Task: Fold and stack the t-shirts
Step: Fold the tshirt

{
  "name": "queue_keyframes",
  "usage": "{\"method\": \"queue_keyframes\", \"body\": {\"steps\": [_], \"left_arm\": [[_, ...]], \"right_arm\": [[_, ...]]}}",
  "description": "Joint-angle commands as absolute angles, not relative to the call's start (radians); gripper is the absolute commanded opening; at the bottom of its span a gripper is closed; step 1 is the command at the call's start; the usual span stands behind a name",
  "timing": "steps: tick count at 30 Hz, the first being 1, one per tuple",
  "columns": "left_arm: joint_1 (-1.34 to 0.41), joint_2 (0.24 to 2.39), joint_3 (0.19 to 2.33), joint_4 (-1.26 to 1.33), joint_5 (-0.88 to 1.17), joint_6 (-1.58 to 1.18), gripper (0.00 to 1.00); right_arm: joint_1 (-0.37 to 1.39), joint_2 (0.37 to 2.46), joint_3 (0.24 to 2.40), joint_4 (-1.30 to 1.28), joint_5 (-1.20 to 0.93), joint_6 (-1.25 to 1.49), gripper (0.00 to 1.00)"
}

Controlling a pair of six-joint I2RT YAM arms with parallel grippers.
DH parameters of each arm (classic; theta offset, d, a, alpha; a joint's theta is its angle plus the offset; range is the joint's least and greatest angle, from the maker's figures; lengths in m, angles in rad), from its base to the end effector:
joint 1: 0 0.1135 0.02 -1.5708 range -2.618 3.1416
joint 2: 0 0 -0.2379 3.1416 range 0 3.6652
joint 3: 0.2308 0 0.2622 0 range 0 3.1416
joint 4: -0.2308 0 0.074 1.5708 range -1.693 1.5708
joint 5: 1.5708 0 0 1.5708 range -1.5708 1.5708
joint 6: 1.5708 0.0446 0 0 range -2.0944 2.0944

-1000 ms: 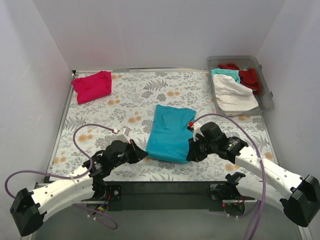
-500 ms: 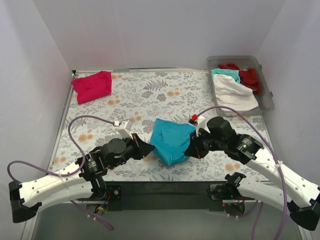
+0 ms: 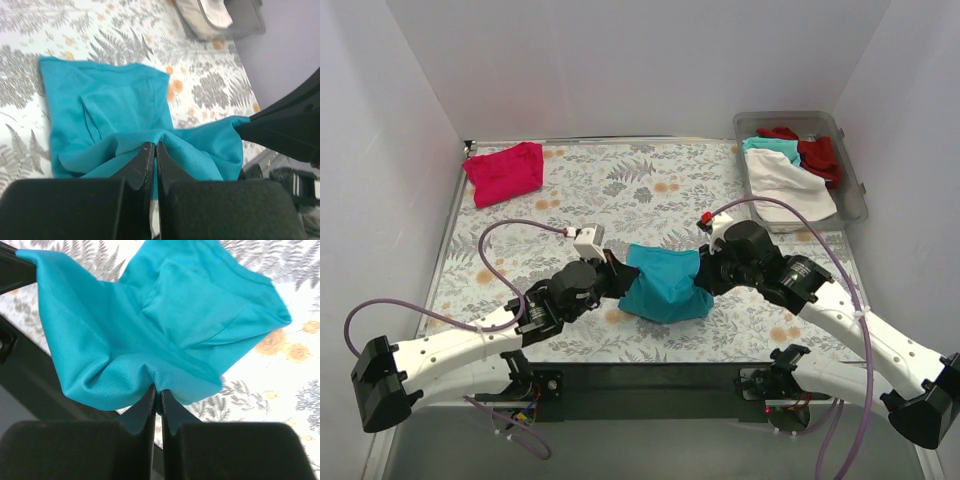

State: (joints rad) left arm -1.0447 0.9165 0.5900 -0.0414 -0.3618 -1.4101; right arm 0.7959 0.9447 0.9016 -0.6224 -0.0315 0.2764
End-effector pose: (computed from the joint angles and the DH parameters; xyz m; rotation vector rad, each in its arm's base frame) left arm 0.1363 -0.2032 0.2356 -0.6482 2.0406 -1.2419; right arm 0.1609 0.1664 0.2820 -0.6100 2.2264 0.6047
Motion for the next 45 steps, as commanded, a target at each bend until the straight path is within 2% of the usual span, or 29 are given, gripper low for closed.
{"method": "queue_keyframes", "body": {"steps": [1,7,15,30,31,32,34,35,36,37,38,41,45], "left_arm": [[-0.947,0.975,0.624,0.109,-0.304,-1.338,0.00],[-0.775,1.136,0.646,0.218,-0.163,-1.328,0.00],[-0.672,1.403,0.767,0.342,0.030,-1.308,0.00],[-0.552,1.758,0.992,0.394,0.112,-1.322,0.00],[-0.551,1.767,1.012,0.371,0.104,-1.321,0.13],[-0.551,1.772,1.047,0.364,0.085,-1.315,0.20],[-0.542,1.756,1.071,0.350,0.063,-1.307,0.34],[-0.537,1.747,1.095,0.339,0.052,-1.292,0.38],[-0.525,1.726,1.107,0.325,0.051,-1.284,0.41],[-0.517,1.712,1.114,0.298,0.048,-1.276,0.43],[-0.509,1.700,1.118,0.284,0.046,-1.272,0.48],[-0.482,1.629,1.065,0.284,0.084,-1.258,0.49],[-0.468,1.559,0.921,0.293,0.268,-1.223,0.49]], "right_arm": [[0.746,0.965,0.904,-0.519,0.021,0.247,0.01],[0.652,1.070,0.893,-0.451,-0.026,0.213,0.01],[0.536,1.213,0.905,-0.376,-0.064,0.184,0.01],[0.364,1.474,1.015,-0.279,-0.095,0.144,0.01],[0.362,1.483,1.028,-0.279,-0.094,0.144,0.10],[0.361,1.491,1.041,-0.279,-0.091,0.147,0.34],[0.360,1.490,1.071,-0.282,-0.087,0.150,0.53],[0.360,1.480,1.075,-0.284,-0.078,0.153,0.72],[0.360,1.453,1.078,-0.285,-0.071,0.153,0.87],[0.360,1.433,1.081,-0.294,-0.058,0.155,0.95],[0.360,1.410,1.078,-0.298,-0.031,0.155,0.98],[0.360,1.283,1.040,-0.305,-0.026,0.160,0.98],[0.365,1.197,0.964,-0.304,-0.109,0.173,0.97]]}}
